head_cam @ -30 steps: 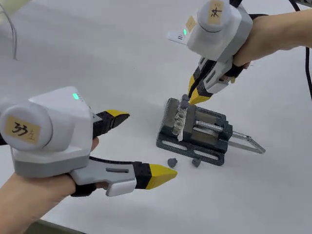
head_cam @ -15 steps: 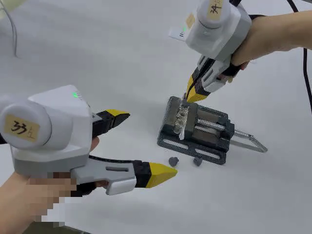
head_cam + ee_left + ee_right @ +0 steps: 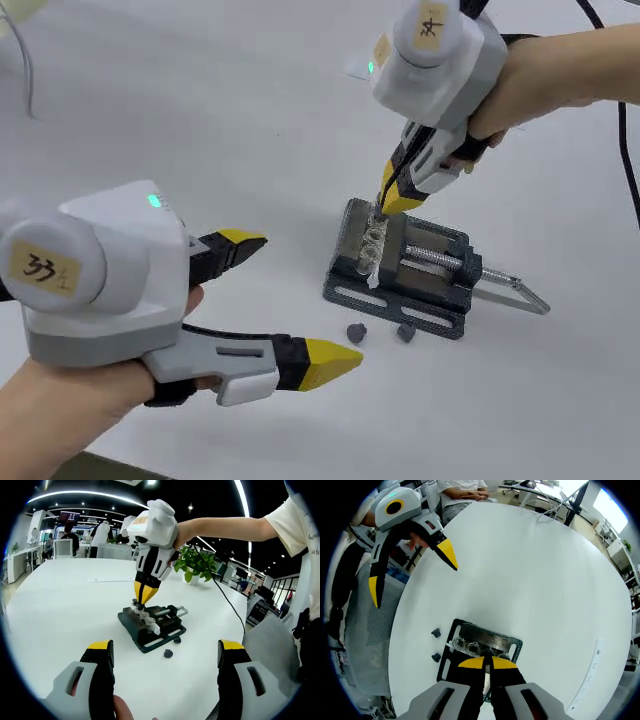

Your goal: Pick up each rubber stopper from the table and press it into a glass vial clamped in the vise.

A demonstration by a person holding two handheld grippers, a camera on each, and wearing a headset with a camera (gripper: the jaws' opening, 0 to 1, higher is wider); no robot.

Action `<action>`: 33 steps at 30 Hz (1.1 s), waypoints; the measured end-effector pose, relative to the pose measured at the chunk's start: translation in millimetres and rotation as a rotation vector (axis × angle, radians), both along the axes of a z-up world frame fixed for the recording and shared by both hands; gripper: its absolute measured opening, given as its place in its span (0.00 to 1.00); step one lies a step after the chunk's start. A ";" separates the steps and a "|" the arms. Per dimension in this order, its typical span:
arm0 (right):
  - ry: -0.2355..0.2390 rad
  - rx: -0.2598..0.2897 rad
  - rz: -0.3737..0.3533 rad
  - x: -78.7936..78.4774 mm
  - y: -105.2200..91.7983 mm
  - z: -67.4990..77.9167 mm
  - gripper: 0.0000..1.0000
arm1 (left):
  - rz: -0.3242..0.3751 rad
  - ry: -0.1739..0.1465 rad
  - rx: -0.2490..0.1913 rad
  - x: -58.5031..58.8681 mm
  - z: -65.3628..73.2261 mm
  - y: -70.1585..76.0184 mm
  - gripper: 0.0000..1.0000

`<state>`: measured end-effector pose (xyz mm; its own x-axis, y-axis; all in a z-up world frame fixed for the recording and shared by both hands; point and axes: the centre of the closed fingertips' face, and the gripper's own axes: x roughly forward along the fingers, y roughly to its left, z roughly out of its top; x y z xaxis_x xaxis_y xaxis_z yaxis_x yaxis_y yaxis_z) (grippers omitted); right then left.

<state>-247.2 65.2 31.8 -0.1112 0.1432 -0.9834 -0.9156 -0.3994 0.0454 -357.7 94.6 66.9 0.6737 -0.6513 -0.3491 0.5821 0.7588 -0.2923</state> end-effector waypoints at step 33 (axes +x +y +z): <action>0.050 -0.026 -0.025 -1.8 -0.9 -1.6 0.00 | 0.009 0.000 -0.025 23.6 2.1 -4.5 0.84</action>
